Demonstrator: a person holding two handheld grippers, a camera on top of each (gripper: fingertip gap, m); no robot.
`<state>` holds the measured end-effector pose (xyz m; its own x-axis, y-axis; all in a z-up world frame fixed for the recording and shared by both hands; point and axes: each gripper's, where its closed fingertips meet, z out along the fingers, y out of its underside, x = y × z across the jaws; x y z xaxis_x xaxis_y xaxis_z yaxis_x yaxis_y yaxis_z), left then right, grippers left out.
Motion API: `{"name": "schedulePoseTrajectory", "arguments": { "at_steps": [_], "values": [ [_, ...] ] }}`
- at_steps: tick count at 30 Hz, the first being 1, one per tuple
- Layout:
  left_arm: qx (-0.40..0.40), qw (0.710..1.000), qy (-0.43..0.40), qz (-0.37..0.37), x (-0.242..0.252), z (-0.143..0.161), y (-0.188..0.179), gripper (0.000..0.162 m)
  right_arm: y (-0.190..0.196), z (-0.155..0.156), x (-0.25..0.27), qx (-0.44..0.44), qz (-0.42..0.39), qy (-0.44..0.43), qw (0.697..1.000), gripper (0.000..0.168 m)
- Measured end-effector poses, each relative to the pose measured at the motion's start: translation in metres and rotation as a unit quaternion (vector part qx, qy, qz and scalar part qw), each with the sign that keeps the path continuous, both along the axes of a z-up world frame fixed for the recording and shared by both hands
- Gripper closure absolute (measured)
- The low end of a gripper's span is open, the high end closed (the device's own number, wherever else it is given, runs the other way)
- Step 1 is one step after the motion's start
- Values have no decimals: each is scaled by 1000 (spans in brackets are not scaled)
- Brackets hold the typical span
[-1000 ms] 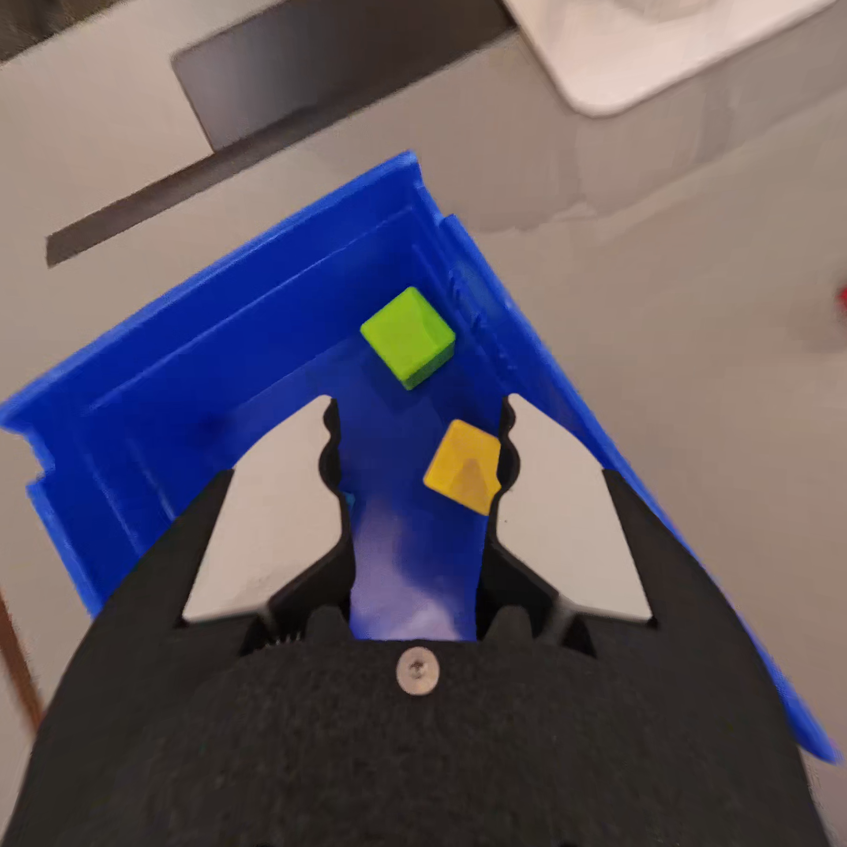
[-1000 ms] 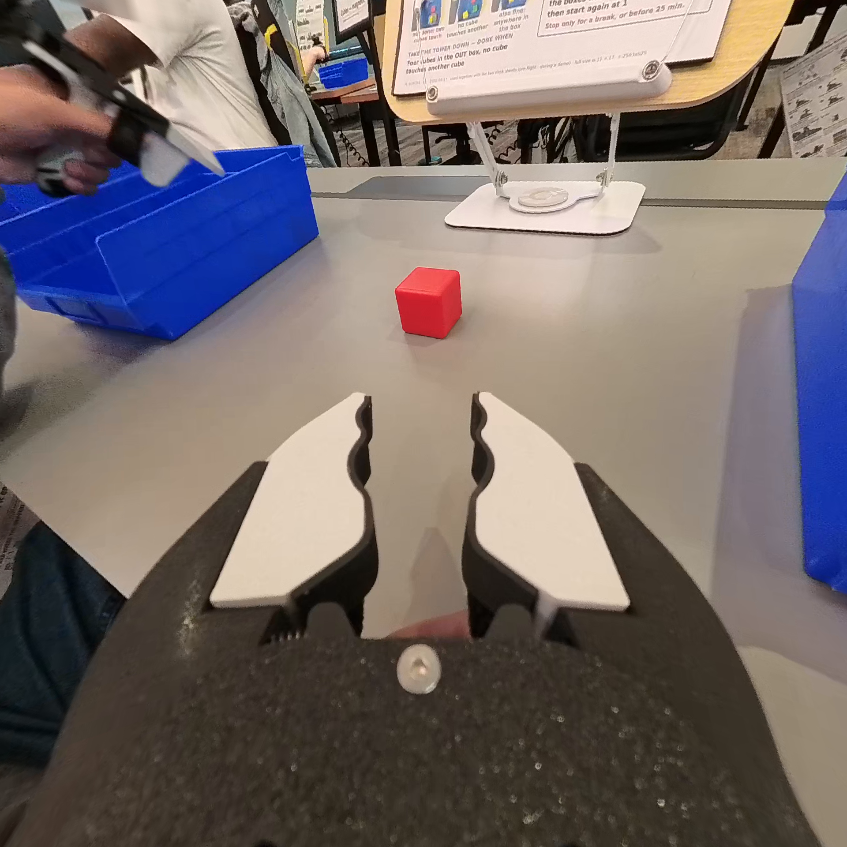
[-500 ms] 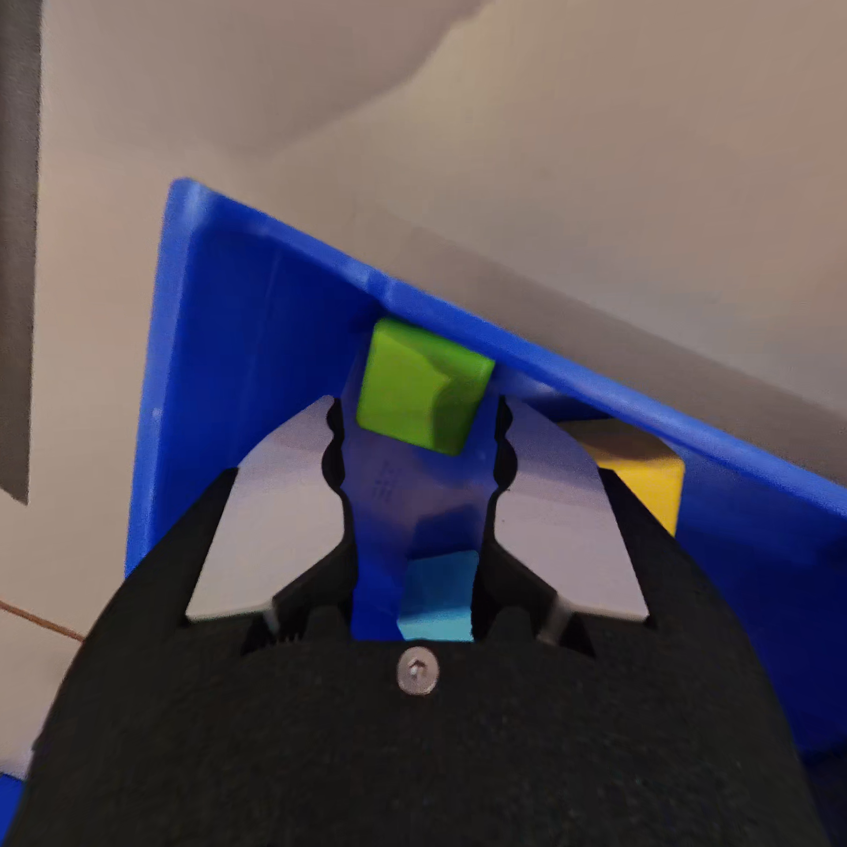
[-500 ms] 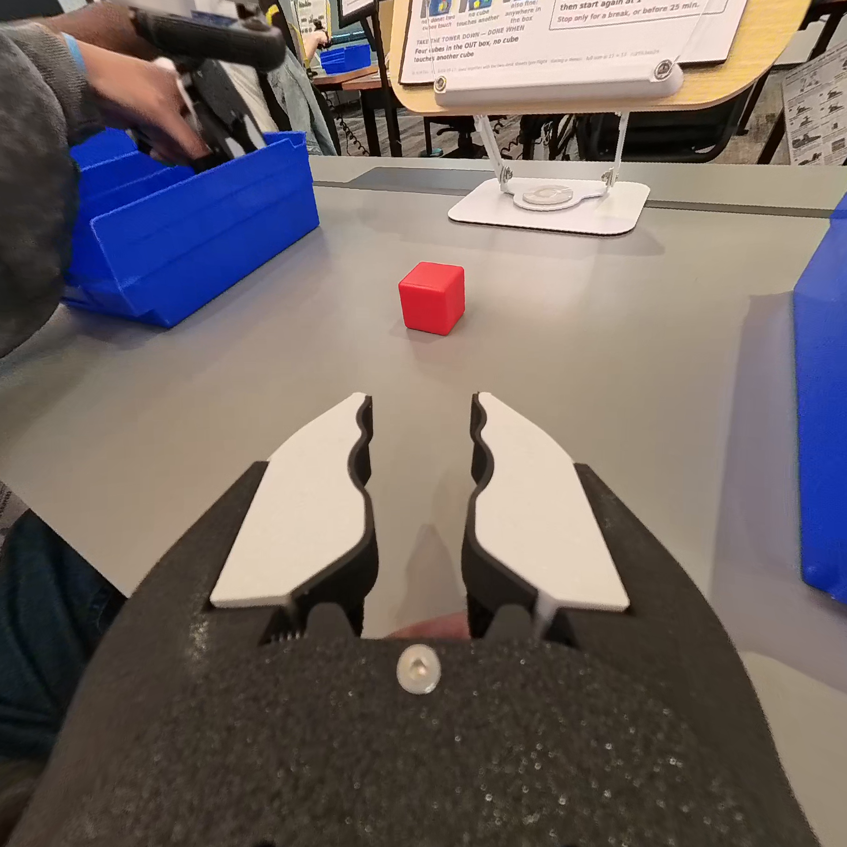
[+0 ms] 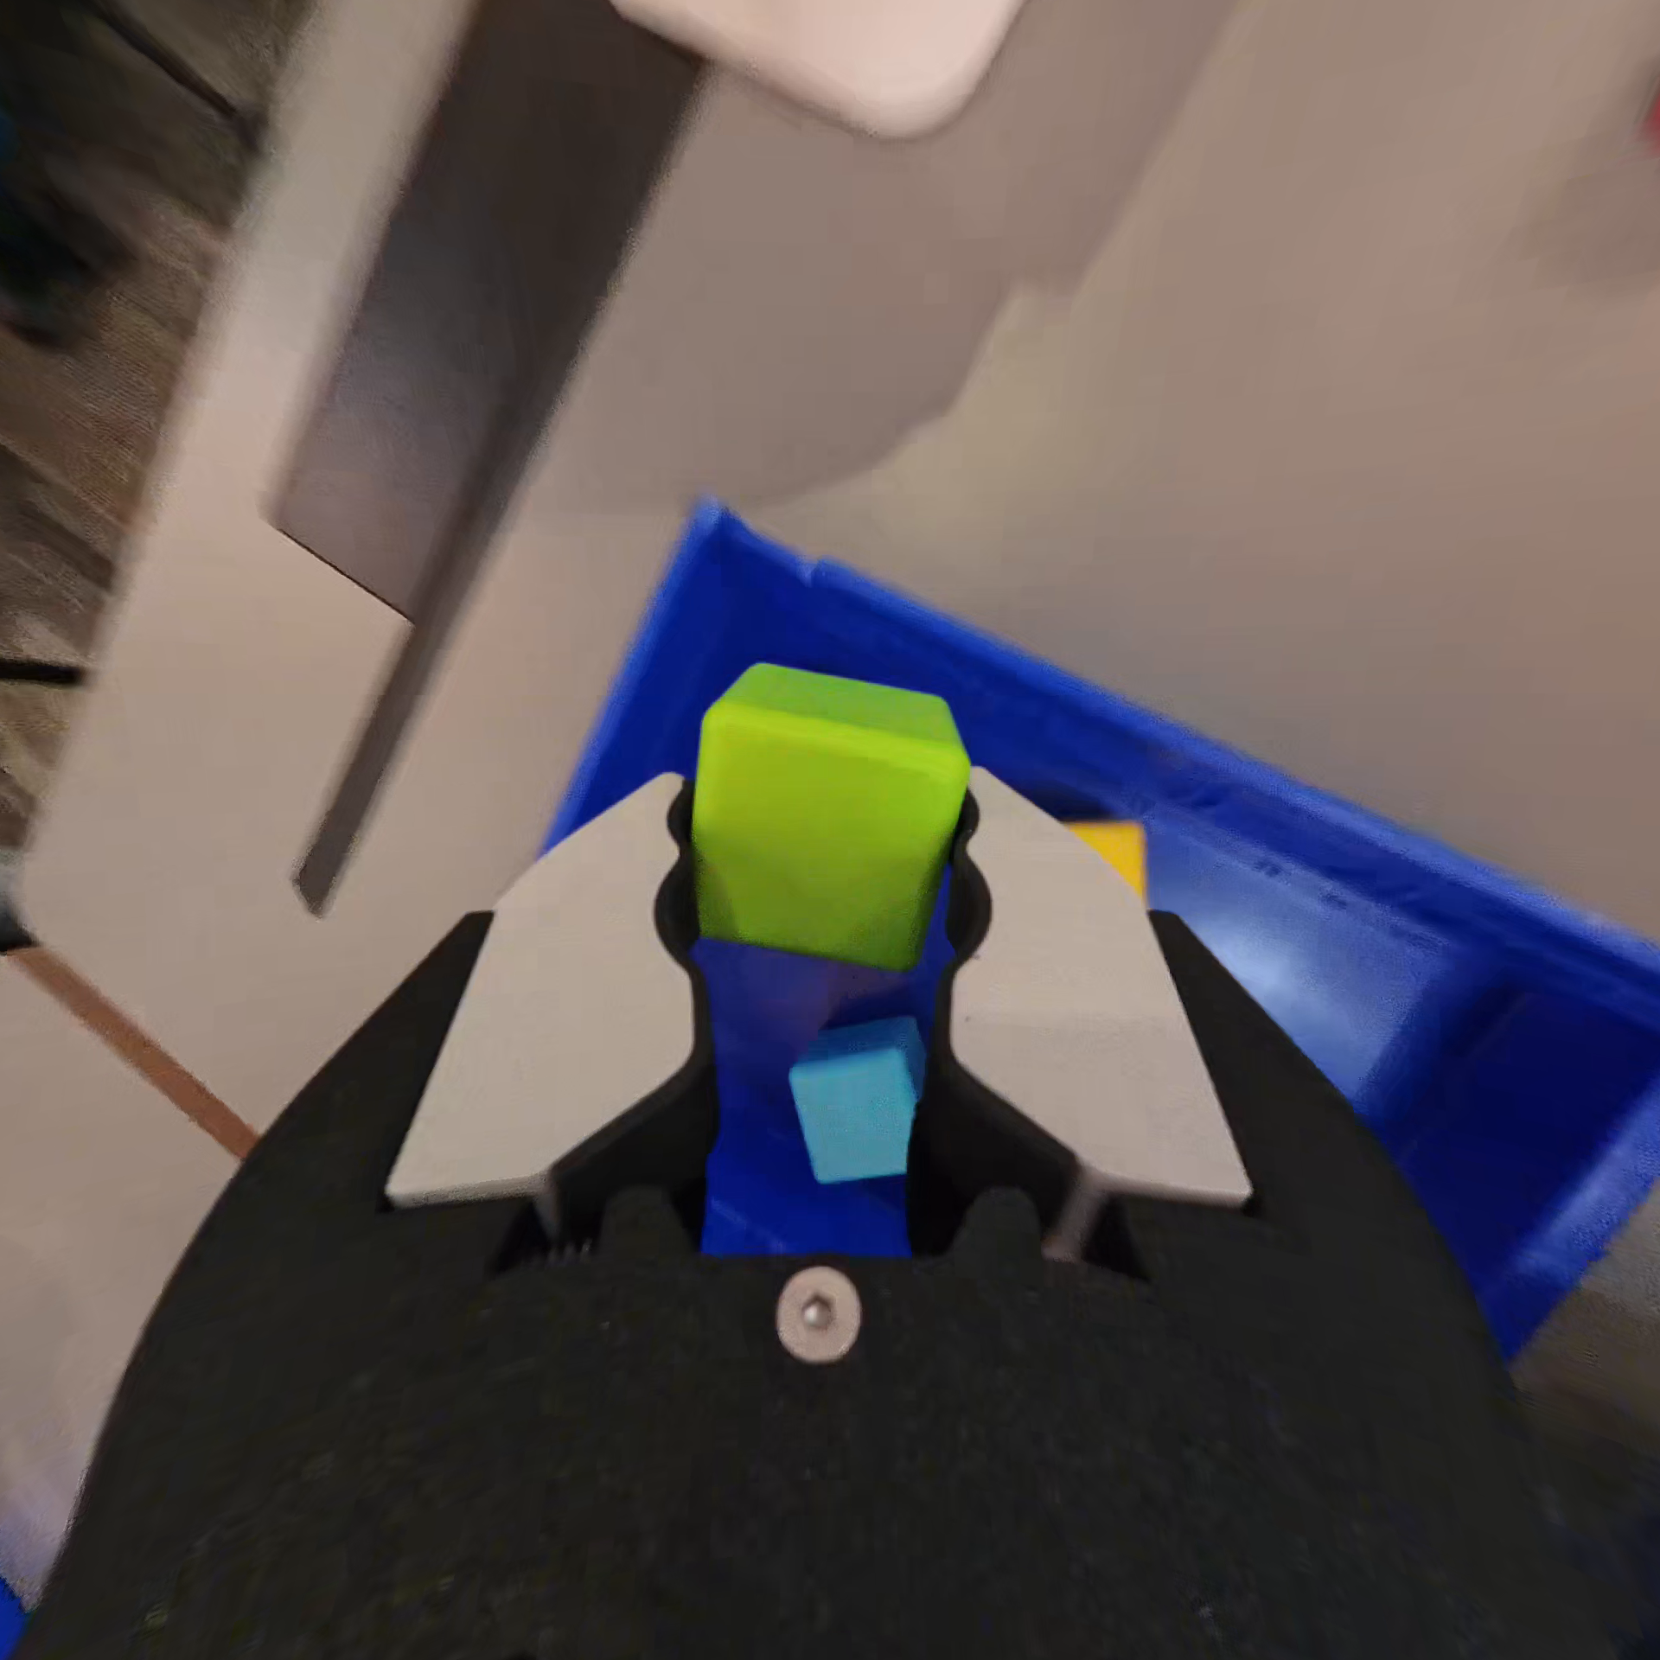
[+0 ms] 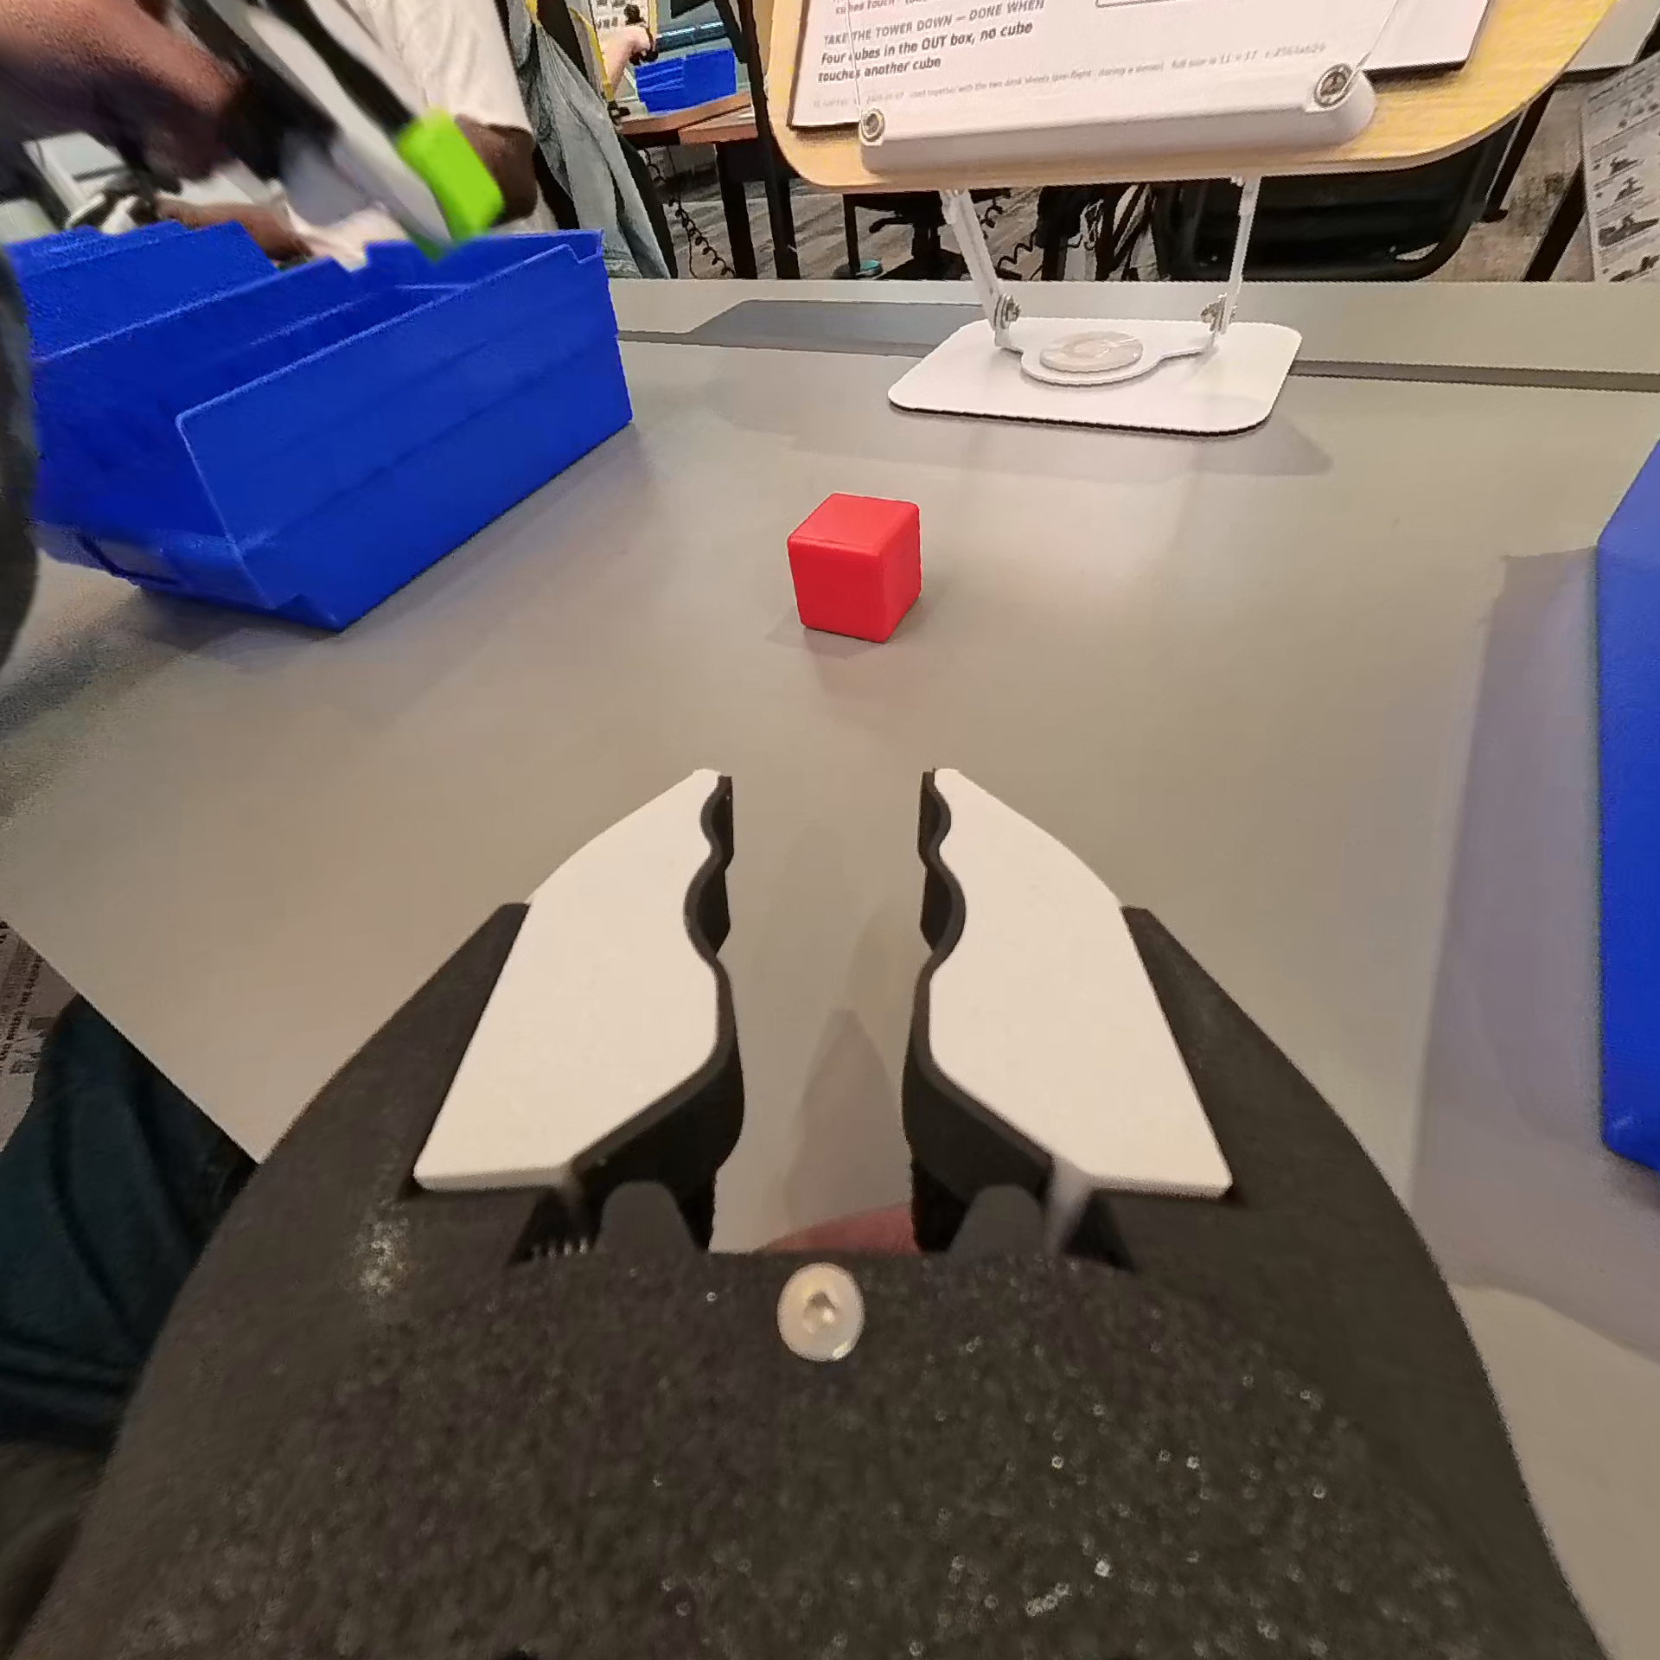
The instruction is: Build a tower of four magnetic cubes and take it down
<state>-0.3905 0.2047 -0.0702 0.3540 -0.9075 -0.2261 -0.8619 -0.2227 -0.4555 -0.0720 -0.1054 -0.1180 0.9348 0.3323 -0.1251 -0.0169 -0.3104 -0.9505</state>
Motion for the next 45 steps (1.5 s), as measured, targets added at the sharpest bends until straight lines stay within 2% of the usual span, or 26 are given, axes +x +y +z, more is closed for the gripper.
{"name": "schedulePoseTrajectory", "arguments": {
  "at_steps": [3,5,7,10,16,20,26,32,33,36,39,42,45],
  "values": [
    [46,996,-69,-35,30,60,-35,109,0,0,-1,2,0,-6,1000,129],
    [61,993,-68,-75,59,78,-63,110,0,0,-1,3,0,-8,1000,129],
    [57,991,-52,-113,95,79,-87,110,0,-1,-2,0,1,-10,1000,129],
    [19,989,-19,-148,157,56,-113,110,0,-1,-3,-1,2,-15,1000,129],
    [-72,982,49,-169,259,-17,-143,110,0,0,-3,4,1,-20,1000,129],
    [-78,972,120,-187,274,-46,-145,110,-1,1,-3,8,1,-17,1000,129],
    [-98,968,156,-168,271,-72,-143,110,-2,1,-4,11,6,-21,1000,129],
    [-95,970,146,-168,268,-76,-144,109,-2,2,-5,14,6,-23,1000,128],
    [-86,971,148,-167,266,-74,-143,101,-2,2,-5,15,5,-23,1000,128],
    [-50,984,79,-148,261,-42,-142,97,-2,2,-4,13,5,-22,1000,128],
    [18,994,-62,-89,239,22,-146,95,-2,2,-4,14,5,-21,1000,128],
    [85,973,-212,-2,175,81,-160,93,-2,2,-5,13,5,-22,1000,128],
    [133,935,-320,80,92,103,-183,94,-2,2,-5,14,5,-22,1000,128]
  ]
}}
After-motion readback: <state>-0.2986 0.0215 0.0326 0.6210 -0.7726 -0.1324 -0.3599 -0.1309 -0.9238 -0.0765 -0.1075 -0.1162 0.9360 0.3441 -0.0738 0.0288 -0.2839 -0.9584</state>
